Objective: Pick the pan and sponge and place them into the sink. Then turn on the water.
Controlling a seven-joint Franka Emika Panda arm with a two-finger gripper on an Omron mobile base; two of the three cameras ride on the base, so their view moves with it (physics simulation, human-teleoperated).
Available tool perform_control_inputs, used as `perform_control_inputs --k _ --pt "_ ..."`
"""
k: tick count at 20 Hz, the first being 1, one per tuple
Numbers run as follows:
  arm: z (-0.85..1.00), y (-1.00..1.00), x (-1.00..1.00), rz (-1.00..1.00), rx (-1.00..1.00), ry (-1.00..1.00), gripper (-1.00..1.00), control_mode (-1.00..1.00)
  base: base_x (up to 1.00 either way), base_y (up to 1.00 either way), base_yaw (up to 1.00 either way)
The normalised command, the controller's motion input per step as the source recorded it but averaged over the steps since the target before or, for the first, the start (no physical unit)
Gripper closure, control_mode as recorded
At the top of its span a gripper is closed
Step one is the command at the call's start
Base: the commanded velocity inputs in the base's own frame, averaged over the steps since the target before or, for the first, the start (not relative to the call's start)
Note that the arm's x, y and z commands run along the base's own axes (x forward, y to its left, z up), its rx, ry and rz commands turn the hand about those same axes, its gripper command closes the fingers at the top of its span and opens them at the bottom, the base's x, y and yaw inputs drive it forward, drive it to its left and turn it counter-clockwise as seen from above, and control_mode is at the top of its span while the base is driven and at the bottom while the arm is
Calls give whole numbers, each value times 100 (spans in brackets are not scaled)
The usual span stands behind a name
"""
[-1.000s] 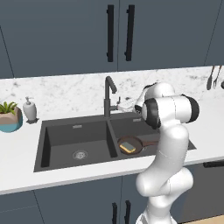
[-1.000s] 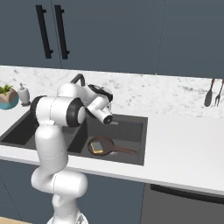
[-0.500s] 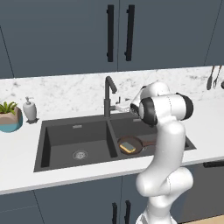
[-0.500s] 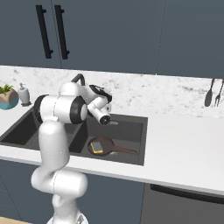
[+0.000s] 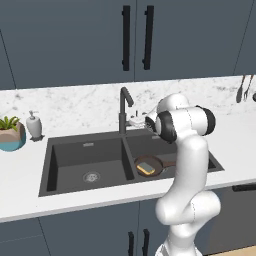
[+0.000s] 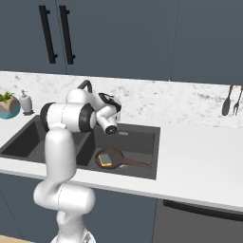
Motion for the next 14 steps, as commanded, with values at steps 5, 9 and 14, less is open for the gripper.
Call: perform_control_inputs --k 5,9,14 --pt "-5 -3 29 -2 0 0 -100 -100 0 0 0" --pt "-12 -7 28 0 -1 0 -100 -100 0 0 0" --pt "-11 -3 27 0 -1 0 -100 -100 0 0 0"
